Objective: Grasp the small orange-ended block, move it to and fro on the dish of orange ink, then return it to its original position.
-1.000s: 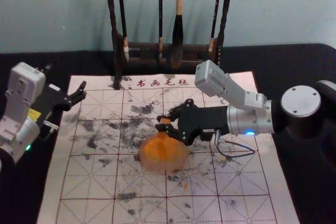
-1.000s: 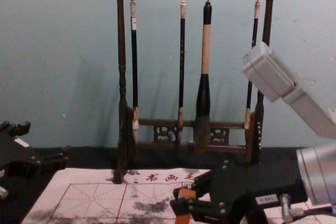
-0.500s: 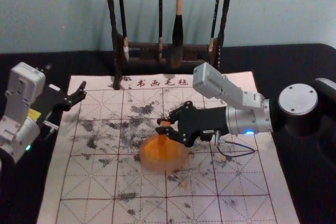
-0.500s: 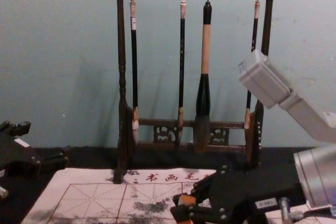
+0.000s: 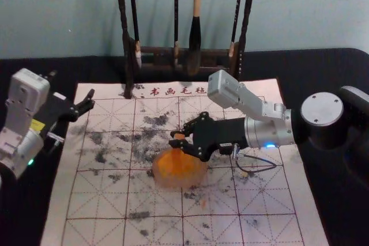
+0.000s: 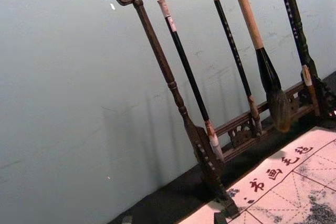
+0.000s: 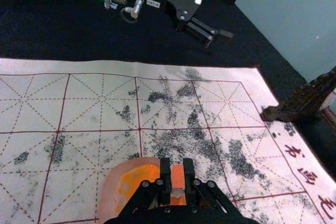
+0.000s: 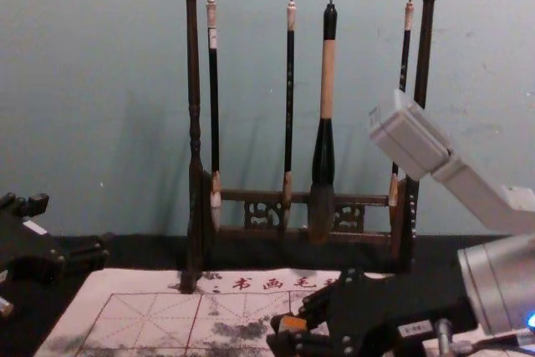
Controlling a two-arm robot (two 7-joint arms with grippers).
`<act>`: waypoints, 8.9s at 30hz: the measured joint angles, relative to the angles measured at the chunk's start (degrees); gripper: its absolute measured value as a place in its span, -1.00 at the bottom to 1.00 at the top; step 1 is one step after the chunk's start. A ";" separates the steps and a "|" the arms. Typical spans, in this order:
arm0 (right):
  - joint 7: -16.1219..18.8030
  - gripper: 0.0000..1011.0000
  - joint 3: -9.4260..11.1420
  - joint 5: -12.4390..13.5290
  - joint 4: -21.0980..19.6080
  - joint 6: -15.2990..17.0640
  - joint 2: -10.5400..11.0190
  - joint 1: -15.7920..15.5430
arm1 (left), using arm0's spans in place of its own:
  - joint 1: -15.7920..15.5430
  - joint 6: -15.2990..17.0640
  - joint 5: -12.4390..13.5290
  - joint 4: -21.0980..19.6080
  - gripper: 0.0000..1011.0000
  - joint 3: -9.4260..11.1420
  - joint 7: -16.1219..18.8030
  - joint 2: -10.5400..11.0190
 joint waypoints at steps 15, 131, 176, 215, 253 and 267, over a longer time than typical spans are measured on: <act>-0.18 -0.72 0.12 -0.48 -1.42 0.11 1.34 -0.35 | 0.00 0.00 0.00 0.00 0.98 0.00 0.00 0.00; -0.18 -0.73 0.11 -2.11 -6.28 -0.91 4.94 -1.99 | 0.00 0.00 0.00 0.00 0.98 0.00 0.00 0.00; 1.72 -0.73 -0.85 -2.59 -11.07 -0.80 8.23 -3.88 | 0.00 0.00 0.00 0.00 0.98 0.00 0.00 0.00; 2.72 -0.73 -3.20 -2.96 -3.47 -3.16 2.20 0.74 | 0.00 0.00 0.00 0.00 0.98 0.00 0.00 0.00; 0.28 -0.73 -1.12 -4.16 -4.50 -2.57 4.25 -0.41 | 0.00 0.00 0.00 0.00 0.98 0.00 0.00 0.00; -0.01 -0.73 -0.43 -4.28 -7.30 -1.95 6.13 -2.10 | 0.00 0.00 0.00 0.00 0.98 0.00 0.00 0.00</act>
